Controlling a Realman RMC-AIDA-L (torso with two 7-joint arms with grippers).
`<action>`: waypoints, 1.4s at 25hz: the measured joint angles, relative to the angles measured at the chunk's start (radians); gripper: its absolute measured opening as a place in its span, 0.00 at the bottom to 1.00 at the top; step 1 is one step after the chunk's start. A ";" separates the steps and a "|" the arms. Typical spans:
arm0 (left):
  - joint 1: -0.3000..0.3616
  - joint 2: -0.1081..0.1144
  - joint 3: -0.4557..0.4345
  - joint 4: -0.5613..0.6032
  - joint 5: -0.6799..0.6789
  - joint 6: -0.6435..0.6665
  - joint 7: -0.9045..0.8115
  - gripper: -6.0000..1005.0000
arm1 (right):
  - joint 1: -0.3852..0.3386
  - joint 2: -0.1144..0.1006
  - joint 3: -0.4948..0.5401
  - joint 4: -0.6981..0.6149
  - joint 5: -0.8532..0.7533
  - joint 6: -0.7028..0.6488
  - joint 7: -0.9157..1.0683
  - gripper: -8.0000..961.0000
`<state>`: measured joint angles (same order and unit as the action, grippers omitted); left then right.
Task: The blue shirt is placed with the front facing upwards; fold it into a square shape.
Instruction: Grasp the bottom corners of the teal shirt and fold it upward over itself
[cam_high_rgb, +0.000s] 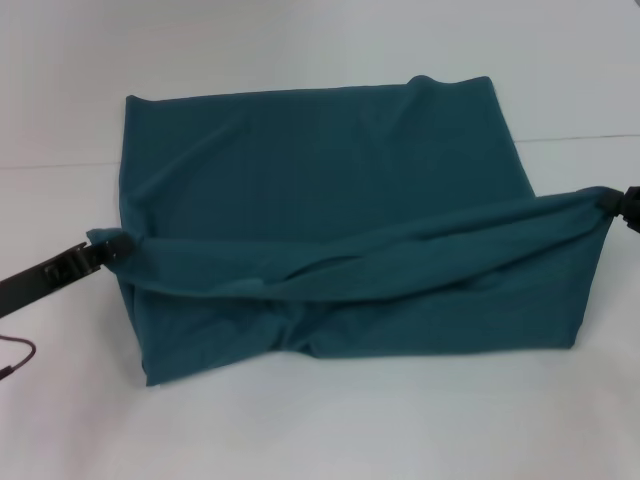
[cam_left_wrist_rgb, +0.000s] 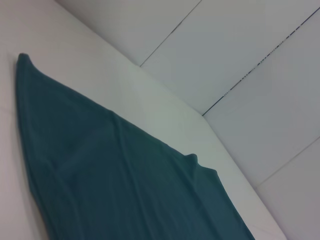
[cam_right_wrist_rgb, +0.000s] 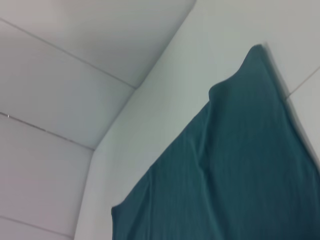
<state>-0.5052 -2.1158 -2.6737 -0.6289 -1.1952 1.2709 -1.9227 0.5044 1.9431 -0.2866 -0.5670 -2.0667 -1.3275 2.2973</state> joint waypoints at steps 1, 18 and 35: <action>-0.007 0.000 0.000 0.000 0.000 -0.006 0.001 0.07 | 0.000 0.000 -0.001 0.003 0.008 0.006 -0.001 0.03; -0.074 0.004 0.012 0.000 0.004 -0.077 0.026 0.08 | 0.029 0.009 -0.009 0.009 0.042 0.076 -0.001 0.03; -0.128 0.001 0.089 0.017 0.003 -0.245 0.043 0.08 | 0.096 0.015 -0.064 0.050 0.042 0.233 -0.022 0.03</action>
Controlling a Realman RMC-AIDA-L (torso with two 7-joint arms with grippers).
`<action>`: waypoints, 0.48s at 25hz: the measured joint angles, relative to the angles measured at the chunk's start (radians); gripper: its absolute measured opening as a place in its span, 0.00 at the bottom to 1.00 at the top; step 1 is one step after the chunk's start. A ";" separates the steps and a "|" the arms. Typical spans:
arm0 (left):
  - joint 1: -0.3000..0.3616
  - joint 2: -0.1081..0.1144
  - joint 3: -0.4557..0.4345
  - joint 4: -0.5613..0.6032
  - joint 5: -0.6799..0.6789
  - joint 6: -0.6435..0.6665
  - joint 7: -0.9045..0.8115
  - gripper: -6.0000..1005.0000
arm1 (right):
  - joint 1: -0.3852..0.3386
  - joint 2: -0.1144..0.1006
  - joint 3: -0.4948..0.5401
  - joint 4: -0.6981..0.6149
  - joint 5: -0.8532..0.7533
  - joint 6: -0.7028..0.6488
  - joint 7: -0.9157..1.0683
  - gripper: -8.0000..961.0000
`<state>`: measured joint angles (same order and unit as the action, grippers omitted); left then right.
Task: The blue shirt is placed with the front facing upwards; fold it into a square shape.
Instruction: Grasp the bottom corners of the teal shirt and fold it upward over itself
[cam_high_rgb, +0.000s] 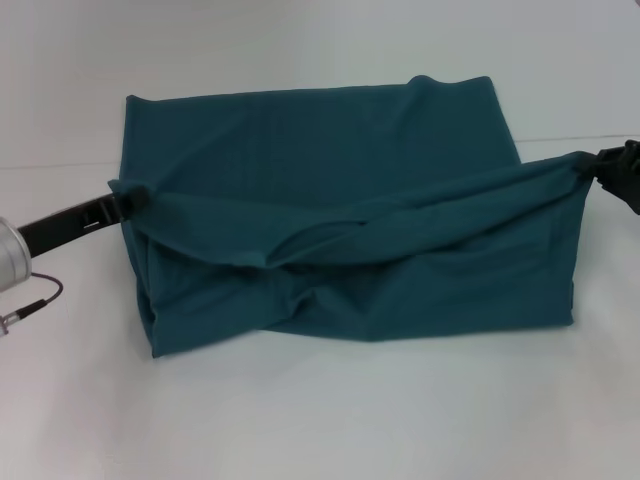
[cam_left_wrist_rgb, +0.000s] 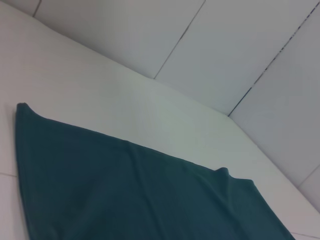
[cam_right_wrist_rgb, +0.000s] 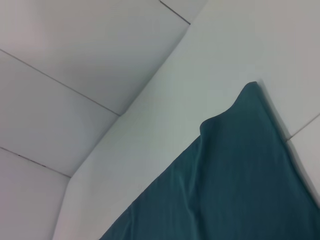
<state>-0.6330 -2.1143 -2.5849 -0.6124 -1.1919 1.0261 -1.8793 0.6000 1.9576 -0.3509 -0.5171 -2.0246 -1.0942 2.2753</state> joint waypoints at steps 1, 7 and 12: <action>-0.007 0.003 0.000 0.009 0.001 -0.010 0.003 0.08 | 0.005 0.000 0.000 0.005 0.000 0.010 -0.005 0.03; -0.035 0.015 0.034 0.044 0.003 -0.080 0.010 0.08 | 0.023 -0.003 0.000 0.015 -0.001 0.045 -0.022 0.03; -0.042 0.014 0.053 0.049 0.002 -0.122 0.011 0.08 | 0.034 -0.002 -0.016 0.016 -0.003 0.082 -0.036 0.03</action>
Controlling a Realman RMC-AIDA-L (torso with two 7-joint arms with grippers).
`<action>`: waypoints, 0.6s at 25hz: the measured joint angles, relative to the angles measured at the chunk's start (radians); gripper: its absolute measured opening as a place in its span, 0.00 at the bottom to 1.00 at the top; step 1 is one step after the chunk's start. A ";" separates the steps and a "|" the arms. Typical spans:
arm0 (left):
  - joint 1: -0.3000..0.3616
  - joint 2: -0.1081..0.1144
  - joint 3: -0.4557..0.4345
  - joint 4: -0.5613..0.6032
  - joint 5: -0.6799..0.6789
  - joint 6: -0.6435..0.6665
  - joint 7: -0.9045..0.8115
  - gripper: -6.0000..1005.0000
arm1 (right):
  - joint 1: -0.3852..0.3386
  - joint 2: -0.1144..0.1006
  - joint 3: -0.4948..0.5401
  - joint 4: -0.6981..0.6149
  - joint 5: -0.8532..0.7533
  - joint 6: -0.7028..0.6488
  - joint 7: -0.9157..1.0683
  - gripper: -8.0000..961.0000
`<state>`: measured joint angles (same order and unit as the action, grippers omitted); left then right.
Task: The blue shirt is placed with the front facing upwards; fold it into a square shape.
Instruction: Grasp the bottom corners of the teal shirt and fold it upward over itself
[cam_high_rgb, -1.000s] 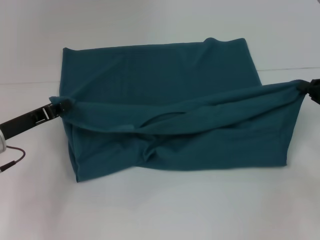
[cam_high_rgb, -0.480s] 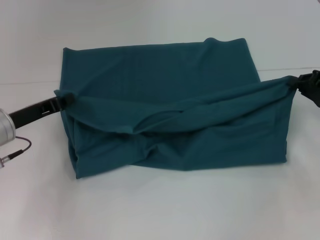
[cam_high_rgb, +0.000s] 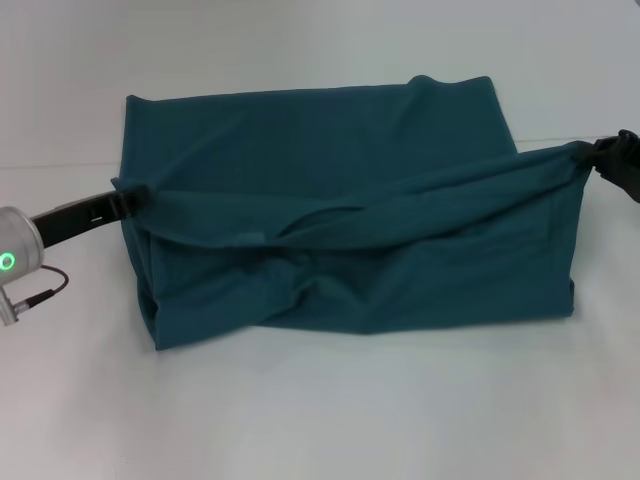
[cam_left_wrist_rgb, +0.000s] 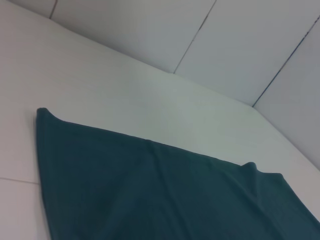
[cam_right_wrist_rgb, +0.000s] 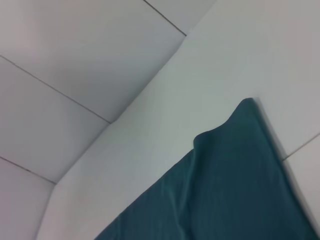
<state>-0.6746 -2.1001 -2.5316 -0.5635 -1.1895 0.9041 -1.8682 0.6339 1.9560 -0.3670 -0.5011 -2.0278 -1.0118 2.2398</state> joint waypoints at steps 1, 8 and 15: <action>-0.001 0.000 0.000 0.000 0.000 -0.003 0.000 0.08 | 0.002 0.001 -0.005 0.001 0.001 0.008 -0.001 0.03; -0.009 -0.007 0.001 0.001 0.000 -0.046 0.015 0.08 | 0.023 0.002 -0.058 0.015 0.001 0.076 -0.008 0.06; -0.029 -0.012 0.015 0.025 0.000 -0.107 0.039 0.09 | 0.053 0.007 -0.111 0.056 -0.001 0.161 -0.039 0.09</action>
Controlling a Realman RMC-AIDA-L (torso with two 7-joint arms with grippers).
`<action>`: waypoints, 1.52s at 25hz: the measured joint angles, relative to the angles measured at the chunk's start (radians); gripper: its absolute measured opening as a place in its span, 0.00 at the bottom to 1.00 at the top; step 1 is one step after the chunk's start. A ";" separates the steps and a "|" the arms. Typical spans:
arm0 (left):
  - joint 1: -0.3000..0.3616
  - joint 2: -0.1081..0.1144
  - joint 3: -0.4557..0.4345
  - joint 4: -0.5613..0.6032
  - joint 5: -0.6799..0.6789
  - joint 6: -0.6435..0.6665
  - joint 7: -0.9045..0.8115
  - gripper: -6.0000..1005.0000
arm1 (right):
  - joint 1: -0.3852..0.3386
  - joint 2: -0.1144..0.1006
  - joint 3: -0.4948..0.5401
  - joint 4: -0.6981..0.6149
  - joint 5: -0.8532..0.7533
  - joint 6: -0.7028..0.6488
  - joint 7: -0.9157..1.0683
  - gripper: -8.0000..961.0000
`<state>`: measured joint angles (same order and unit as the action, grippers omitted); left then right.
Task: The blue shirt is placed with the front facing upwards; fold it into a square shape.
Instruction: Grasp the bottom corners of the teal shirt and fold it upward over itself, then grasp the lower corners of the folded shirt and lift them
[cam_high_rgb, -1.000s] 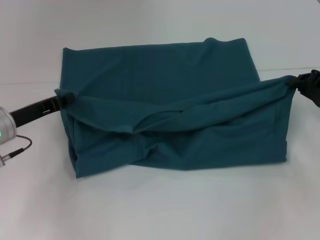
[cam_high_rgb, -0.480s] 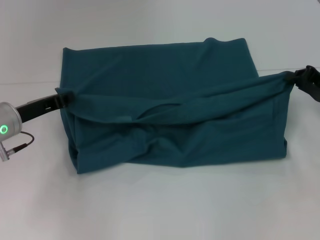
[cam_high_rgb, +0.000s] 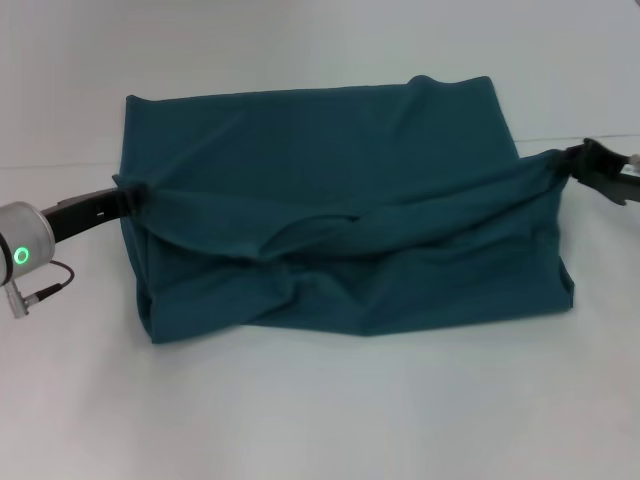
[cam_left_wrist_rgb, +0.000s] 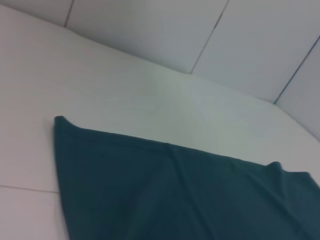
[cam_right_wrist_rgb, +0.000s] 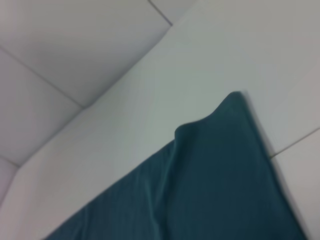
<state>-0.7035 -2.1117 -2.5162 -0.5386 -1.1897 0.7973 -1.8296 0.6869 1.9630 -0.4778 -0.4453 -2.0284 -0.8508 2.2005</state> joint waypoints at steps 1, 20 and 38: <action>-0.001 -0.001 0.004 0.001 -0.001 -0.012 0.000 0.09 | 0.005 0.001 -0.009 0.006 -0.001 0.006 -0.014 0.09; 0.115 -0.002 0.015 -0.164 0.005 0.062 -0.039 0.43 | -0.095 -0.011 -0.068 -0.101 -0.001 -0.040 -0.065 0.68; 0.423 -0.057 0.359 -0.395 0.055 0.217 -0.058 0.83 | -0.213 0.016 -0.067 -0.148 0.000 -0.185 -0.155 0.80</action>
<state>-0.2801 -2.1691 -2.1571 -0.9339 -1.1350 1.0147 -1.8874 0.4741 1.9791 -0.5445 -0.5933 -2.0285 -1.0356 2.0452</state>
